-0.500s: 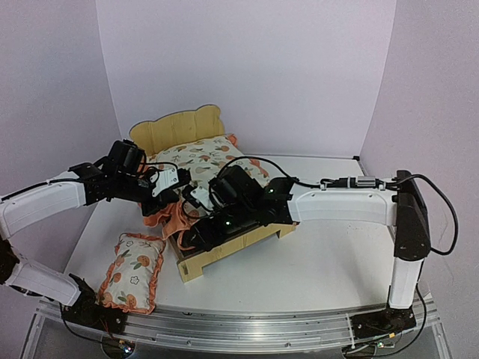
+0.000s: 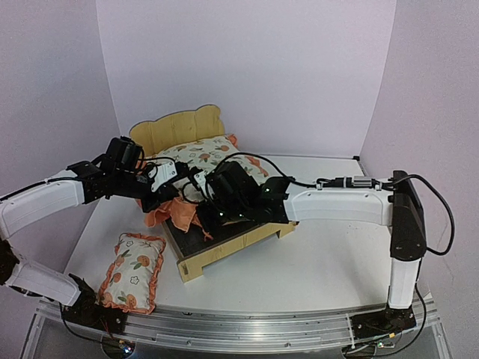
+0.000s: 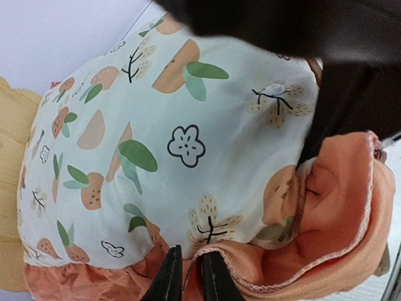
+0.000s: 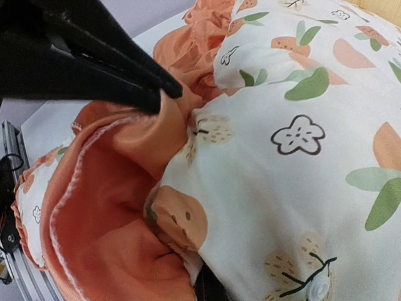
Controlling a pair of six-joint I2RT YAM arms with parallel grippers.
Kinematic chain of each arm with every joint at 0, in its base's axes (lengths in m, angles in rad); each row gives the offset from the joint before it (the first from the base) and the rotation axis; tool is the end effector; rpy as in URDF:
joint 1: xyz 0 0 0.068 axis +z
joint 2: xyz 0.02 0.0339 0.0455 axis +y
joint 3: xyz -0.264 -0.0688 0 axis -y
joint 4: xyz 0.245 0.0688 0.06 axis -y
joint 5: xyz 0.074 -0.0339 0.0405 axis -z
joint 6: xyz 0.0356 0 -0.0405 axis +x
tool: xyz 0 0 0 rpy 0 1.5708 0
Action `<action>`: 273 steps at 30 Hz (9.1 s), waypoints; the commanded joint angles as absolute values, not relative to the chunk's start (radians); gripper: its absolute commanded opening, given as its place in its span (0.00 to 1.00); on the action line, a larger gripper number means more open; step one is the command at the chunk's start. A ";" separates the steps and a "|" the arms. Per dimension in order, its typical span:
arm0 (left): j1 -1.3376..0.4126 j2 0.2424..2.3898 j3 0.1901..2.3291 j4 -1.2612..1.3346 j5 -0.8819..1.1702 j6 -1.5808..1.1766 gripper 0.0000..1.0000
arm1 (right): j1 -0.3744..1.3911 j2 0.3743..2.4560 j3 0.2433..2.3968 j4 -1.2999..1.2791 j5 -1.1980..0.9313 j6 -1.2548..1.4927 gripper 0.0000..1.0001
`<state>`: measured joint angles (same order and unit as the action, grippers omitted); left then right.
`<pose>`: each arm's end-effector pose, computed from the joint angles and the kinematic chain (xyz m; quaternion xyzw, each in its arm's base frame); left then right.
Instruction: Set up the pet bed
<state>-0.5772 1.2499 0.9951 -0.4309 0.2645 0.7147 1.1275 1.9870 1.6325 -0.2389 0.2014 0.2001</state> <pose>0.2235 -0.1567 0.2917 0.5843 0.6813 -0.0897 0.4317 0.2070 0.4193 0.2653 -0.3507 0.8068 0.2179 0.4226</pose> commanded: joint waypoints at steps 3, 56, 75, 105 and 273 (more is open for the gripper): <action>-0.569 1.199 1.064 -0.422 0.319 0.596 0.48 | 1.100 2.021 1.726 -0.173 0.312 0.331 0.00; -0.686 1.414 0.747 0.173 0.179 0.385 0.00 | 1.016 1.931 1.640 -0.018 0.118 0.634 0.00; -0.595 1.255 0.731 -0.054 0.347 0.384 0.01 | 1.015 1.952 1.609 -0.048 0.029 0.507 0.00; -0.707 1.323 0.746 0.011 0.389 0.220 0.29 | 1.016 2.013 1.744 -0.043 0.122 0.537 0.00; -0.606 1.269 1.111 -0.508 0.312 0.541 0.80 | 0.306 1.896 1.610 -0.744 -0.364 0.341 0.64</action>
<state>-0.6759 1.1897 1.0246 -0.6269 0.4582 0.8042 0.3003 1.7729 1.4746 -0.7434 -0.2750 0.4149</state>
